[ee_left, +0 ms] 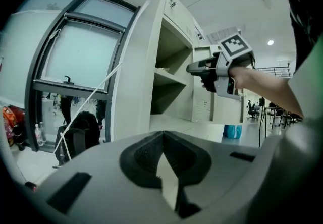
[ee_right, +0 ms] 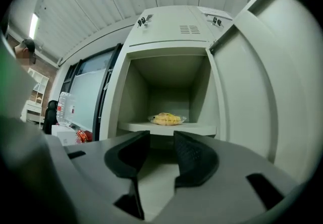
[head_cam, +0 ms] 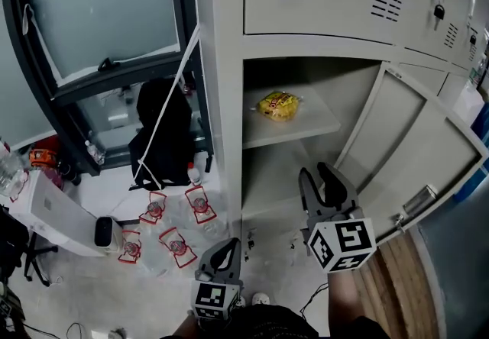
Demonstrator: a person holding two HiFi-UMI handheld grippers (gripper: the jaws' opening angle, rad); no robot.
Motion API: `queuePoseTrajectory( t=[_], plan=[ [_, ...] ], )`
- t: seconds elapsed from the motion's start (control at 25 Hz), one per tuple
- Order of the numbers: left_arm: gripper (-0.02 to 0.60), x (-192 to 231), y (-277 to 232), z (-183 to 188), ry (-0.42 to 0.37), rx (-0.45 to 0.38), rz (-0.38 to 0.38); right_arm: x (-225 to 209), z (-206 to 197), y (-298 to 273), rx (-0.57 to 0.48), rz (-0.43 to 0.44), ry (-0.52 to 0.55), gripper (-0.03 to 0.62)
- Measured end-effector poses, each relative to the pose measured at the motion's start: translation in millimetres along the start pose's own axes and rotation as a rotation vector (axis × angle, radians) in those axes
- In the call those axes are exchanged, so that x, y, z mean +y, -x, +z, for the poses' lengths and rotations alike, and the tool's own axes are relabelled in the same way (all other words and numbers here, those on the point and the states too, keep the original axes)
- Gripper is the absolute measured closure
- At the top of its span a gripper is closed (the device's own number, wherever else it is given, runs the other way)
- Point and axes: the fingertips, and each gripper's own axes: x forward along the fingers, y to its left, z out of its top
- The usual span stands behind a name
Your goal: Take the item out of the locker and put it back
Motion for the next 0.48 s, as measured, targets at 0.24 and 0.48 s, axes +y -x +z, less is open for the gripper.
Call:
queuePoseTrajectory(
  t=[0.24,0.48],
  plan=[
    [0.574,-1,2,1,-0.002,-0.004,0.017,-4,32,-32,-0.021,0.016,0.028,0.436],
    [0.574,-2,2,4,-0.006,0.0,0.026,-5,47,-64,0.005,0.04,0.063,0.433]
  ],
)
